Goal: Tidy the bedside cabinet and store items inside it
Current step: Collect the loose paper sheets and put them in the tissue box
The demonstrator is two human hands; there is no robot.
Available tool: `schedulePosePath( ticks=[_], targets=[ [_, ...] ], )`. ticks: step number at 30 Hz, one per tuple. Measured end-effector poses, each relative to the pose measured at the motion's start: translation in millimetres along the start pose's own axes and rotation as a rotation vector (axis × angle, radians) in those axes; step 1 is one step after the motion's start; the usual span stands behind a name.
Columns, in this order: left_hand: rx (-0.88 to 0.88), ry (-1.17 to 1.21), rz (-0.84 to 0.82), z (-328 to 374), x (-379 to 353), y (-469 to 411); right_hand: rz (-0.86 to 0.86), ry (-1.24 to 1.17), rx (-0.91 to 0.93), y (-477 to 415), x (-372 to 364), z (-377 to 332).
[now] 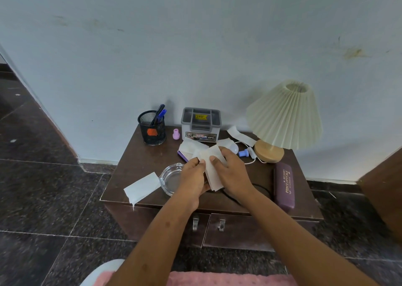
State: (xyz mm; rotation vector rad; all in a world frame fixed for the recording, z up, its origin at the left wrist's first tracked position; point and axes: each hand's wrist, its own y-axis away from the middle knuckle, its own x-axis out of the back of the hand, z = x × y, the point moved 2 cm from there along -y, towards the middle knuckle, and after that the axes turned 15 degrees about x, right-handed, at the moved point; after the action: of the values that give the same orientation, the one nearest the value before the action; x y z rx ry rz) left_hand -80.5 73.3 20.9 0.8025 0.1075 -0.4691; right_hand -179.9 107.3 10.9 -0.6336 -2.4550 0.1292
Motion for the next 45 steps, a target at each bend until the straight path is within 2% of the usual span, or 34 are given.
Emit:
schedulePosePath(
  ticks=[6,10,15,18,20,24,30,32,36,41,45],
  targets=[
    [-0.017,-0.038,-0.022,-0.6,0.4,-0.7,-0.081,0.050,0.069,-2.5,-3.1,2.4],
    [-0.048,-0.080,0.014,0.0,1.7,-1.7,-0.119,-0.020,0.041,-5.3,-1.4,5.7],
    [-0.071,-0.069,0.088,7.8,11.6,-6.0,0.035,-0.121,-0.012,-14.9,17.8,22.9],
    [-0.107,0.003,0.122,20.8,22.8,-5.6,0.036,-0.036,-0.101,-14.4,30.6,46.9],
    [-0.119,0.040,0.141,28.7,31.6,-5.1,-0.028,0.120,-0.153,-13.8,33.3,66.6],
    [-0.122,0.044,0.195,36.6,46.1,-8.4,-0.335,0.370,-0.196,-9.3,21.6,82.3],
    [-0.123,-0.002,0.216,36.7,49.6,-11.1,-0.545,0.551,0.005,-11.5,-19.6,59.7],
    [-0.112,-0.002,0.212,35.6,48.5,-11.3,-0.586,0.570,-0.015,-13.4,-32.5,58.8],
    [-0.095,-0.009,0.197,33.8,46.6,-10.4,-0.539,0.504,-0.107,-16.4,-46.2,62.7],
    [-0.092,-0.076,0.207,34.0,48.3,-10.8,-0.434,0.263,-0.207,-22.4,-54.6,69.0],
    [-0.090,-0.080,0.202,35.8,50.1,-10.3,-0.337,0.177,-0.265,-29.9,-66.1,98.5]
  ],
)
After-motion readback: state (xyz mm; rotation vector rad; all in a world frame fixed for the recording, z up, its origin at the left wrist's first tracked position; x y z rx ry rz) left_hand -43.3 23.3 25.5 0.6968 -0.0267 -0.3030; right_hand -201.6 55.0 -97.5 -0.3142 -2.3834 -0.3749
